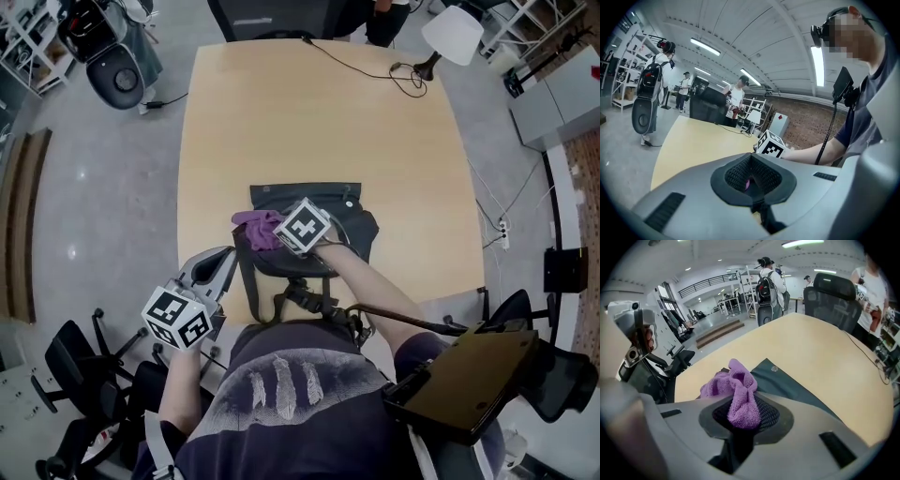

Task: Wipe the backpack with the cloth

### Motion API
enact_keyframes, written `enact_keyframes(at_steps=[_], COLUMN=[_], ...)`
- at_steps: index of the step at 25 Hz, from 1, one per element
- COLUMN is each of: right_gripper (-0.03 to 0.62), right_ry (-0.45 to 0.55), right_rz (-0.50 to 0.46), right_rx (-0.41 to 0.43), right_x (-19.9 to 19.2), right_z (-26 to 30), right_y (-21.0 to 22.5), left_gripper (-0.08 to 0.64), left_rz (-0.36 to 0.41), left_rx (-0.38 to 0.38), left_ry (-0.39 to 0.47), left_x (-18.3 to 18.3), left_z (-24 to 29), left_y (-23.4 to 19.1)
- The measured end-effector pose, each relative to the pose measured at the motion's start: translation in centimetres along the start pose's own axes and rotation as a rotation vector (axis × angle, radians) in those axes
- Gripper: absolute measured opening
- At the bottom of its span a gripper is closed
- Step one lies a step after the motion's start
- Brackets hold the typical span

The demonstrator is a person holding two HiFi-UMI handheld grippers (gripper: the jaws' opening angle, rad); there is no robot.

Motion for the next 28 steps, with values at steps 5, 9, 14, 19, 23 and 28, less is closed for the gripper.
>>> enact_keyframes(at_steps=[5, 9, 14, 19, 23, 28], right_gripper=[0.071, 0.071, 0.071, 0.071, 0.071, 0.071], right_ry=[-0.024, -0.064, -0.054, -0.062, -0.091, -0.172], right_rz=[0.041, 0.068, 0.123, 0.147, 0.165, 0.125], right_rx=[-0.043, -0.095, -0.117, -0.167, -0.218, -0.331], right_x=[-2.3, -5.1, -7.1, -9.0, -11.1, -13.8], right_z=[-1.6, -2.9, -4.6, -6.5, -8.4, -11.7], right_y=[3.0, 5.8, 8.5, 11.3, 14.3, 18.0], left_gripper=[0.008, 0.008, 0.008, 0.008, 0.008, 0.008], left_rz=[0.031, 0.040, 0.050, 0.062, 0.075, 0.088], left_rx=[-0.028, -0.041, -0.055, -0.062, -0.065, -0.070], left_ry=[-0.024, -0.038, -0.057, -0.064, -0.079, -0.081], left_x=[0.4, 0.3, 0.2, 0.3, 0.3, 0.5], left_z=[1.5, 2.2, 3.1, 3.7, 4.2, 4.7], left_y=[0.8, 1.4, 2.0, 2.5, 3.0, 3.5])
Point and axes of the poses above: the fingertips, and each gripper's own axes: z forward along the fingers, y to its right, x out of its top, the point moved 1 cm from there along -z, backward along the fingers, and after that the axes turned 2 degrees about x, right-handed, at the moved point
